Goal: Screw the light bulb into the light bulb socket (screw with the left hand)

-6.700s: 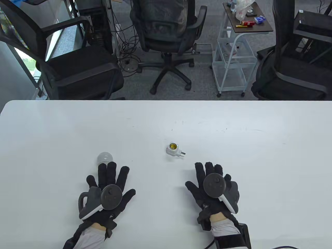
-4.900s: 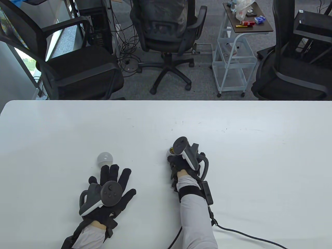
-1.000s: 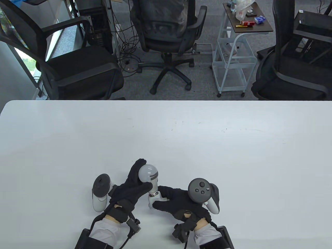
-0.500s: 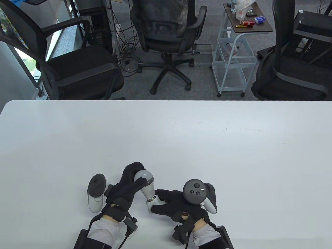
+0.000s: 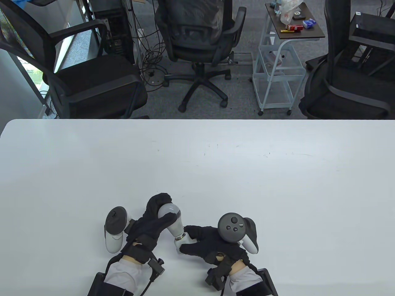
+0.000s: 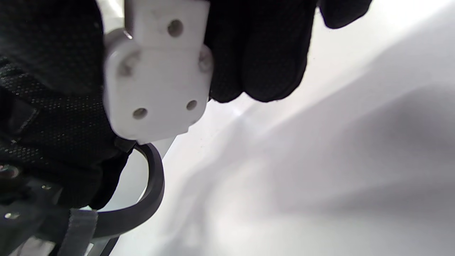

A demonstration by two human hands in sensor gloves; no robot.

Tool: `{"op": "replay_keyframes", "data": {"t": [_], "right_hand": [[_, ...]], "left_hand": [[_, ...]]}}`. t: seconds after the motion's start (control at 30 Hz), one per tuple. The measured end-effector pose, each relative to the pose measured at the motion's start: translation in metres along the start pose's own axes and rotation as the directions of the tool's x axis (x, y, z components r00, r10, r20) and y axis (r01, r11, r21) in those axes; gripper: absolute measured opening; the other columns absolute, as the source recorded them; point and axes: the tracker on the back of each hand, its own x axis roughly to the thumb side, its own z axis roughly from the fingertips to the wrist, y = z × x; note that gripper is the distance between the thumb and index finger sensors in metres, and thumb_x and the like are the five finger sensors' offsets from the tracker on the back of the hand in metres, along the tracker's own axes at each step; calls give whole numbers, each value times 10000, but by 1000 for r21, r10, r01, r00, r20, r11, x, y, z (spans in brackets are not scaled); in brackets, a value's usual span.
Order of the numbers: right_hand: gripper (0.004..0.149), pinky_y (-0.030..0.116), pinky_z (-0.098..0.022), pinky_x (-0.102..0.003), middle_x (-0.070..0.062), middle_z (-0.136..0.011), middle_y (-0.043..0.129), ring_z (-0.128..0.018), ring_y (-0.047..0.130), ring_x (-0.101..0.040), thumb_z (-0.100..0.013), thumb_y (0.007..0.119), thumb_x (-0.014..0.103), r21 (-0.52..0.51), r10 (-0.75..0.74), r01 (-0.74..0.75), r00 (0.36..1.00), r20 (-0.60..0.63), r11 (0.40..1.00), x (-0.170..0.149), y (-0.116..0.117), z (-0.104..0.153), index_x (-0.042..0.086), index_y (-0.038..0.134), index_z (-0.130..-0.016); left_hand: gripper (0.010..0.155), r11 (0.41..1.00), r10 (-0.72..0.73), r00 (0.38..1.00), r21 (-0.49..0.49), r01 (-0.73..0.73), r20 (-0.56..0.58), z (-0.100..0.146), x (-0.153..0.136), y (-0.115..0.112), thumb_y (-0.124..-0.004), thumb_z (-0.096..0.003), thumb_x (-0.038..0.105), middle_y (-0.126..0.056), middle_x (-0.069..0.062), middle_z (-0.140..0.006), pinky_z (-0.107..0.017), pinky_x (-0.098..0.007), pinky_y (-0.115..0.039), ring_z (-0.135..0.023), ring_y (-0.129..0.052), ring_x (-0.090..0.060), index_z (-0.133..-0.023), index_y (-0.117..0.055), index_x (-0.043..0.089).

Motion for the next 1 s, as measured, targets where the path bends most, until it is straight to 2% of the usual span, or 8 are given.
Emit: {"op": "replay_keyframes", "data": {"t": [0.23, 0.33, 0.43, 0.6, 0.73, 0.83, 0.9, 1.0], "right_hand": [[635, 527, -647, -713, -202, -749, 936, -618, 938, -414, -428, 946, 471, 0, -8, 8, 1000, -9, 1000, -3, -2, 0, 49, 790, -876], [635, 529, -648, -710, -200, -752, 935, -623, 938, -410, -433, 939, 475, 0, -5, 5, 1000, -6, 1000, -2, -1, 0, 53, 782, -881], [634, 525, -649, -713, -201, -757, 933, -627, 935, -414, -432, 943, 471, -6, -3, 3, 1000, -10, 1000, -2, -1, 1, 54, 783, -882], [634, 525, -648, -712, -202, -751, 936, -621, 938, -414, -428, 947, 470, -1, 4, -5, 1000, -11, 1000, -2, 0, 0, 51, 788, -878], [631, 528, -648, -710, -198, -752, 936, -621, 939, -410, -432, 942, 475, 11, -25, 25, 1000, -11, 1000, -4, -1, -1, 56, 787, -878], [632, 529, -647, -711, -195, -750, 937, -618, 940, -409, -433, 940, 478, 15, -44, 44, 999, -11, 999, -5, -2, -1, 57, 786, -879], [631, 523, -649, -714, -197, -757, 933, -628, 935, -409, -432, 942, 474, 3, -37, 37, 999, -20, 999, -5, -2, 0, 60, 785, -882], [630, 520, -649, -716, -199, -765, 930, -637, 934, -412, -436, 939, 472, 1, -38, 38, 999, -20, 999, -5, -2, 0, 63, 779, -887]], "left_hand": [[743, 985, 158, 987, -70, -155, 36, -2, -7, -1, -676, -656, 442, -411, -295, -1167, -655, -863, -348, -1093, -396, -533, -1207, -271, 152], [746, 992, 113, 993, -62, -111, 29, -2, -6, -2, -688, -652, 507, -415, -265, -1181, -650, -866, -328, -1096, -341, -548, -1204, -316, 170], [807, 996, 60, 998, -67, -62, -22, -2, -6, -4, -729, -621, 639, -279, -294, -1158, -651, -862, -283, -1071, -260, -560, -1199, -290, 284], [764, 999, -39, 999, -21, 38, -34, -1, -3, -1, -771, -623, 584, -425, -249, -1098, -663, -843, -358, -1055, -423, -491, -1180, -342, 285], [786, 994, 83, 996, -74, -81, 29, -2, -6, -2, -740, -637, 499, -455, -258, -1153, -664, -855, -372, -1089, -452, -501, -1208, -290, 204], [775, 980, 161, 986, -122, -155, 37, -4, -8, -4, -701, -644, 456, -414, -280, -1182, -659, -864, -352, -1101, -406, -527, -1215, -251, 189], [773, 975, 182, 983, -137, -177, 24, -4, -9, -6, -698, -645, 452, -353, -289, -1199, -652, -874, -310, -1102, -288, -559, -1216, -246, 193], [804, 985, 101, 995, -141, -101, -8, -4, -7, -5, -769, -627, 560, -167, -296, -1185, -650, -870, -254, -1078, -164, -549, -1215, -277, 316]]}}
